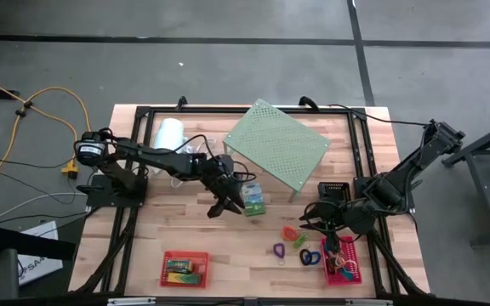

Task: Pick & Place Office Desk Supplies
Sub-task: Put the crayon box into the orange bin

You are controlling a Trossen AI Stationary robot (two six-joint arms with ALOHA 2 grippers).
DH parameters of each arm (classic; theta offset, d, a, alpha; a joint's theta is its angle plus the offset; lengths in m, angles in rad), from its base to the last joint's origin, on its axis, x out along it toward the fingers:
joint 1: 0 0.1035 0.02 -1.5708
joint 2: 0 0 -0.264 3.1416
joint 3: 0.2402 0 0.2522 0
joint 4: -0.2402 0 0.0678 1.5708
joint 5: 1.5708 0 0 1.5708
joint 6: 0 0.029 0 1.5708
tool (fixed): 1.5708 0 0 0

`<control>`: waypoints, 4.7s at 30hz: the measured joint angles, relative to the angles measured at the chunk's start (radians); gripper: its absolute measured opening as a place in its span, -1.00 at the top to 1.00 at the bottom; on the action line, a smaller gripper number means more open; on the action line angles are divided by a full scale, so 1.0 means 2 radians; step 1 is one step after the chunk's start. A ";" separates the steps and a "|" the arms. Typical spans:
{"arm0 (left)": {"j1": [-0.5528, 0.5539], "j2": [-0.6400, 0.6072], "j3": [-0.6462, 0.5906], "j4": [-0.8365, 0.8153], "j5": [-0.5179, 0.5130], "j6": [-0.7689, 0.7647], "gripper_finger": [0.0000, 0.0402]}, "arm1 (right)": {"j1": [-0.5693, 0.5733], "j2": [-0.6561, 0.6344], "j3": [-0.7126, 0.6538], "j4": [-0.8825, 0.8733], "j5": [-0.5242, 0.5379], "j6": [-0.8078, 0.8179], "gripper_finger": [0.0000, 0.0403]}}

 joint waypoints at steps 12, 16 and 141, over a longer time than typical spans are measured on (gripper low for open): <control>0.014 0.000 -0.010 0.001 -0.067 -0.060 0.46 | 0.000 0.000 0.000 0.000 0.000 0.000 0.57; 0.014 0.000 -0.011 0.000 -0.114 -0.091 0.46 | 0.000 0.000 0.000 0.000 0.000 0.000 0.57; 0.077 0.058 -0.053 0.100 -0.119 -0.205 0.46 | 0.000 0.000 0.000 0.000 0.000 0.000 0.57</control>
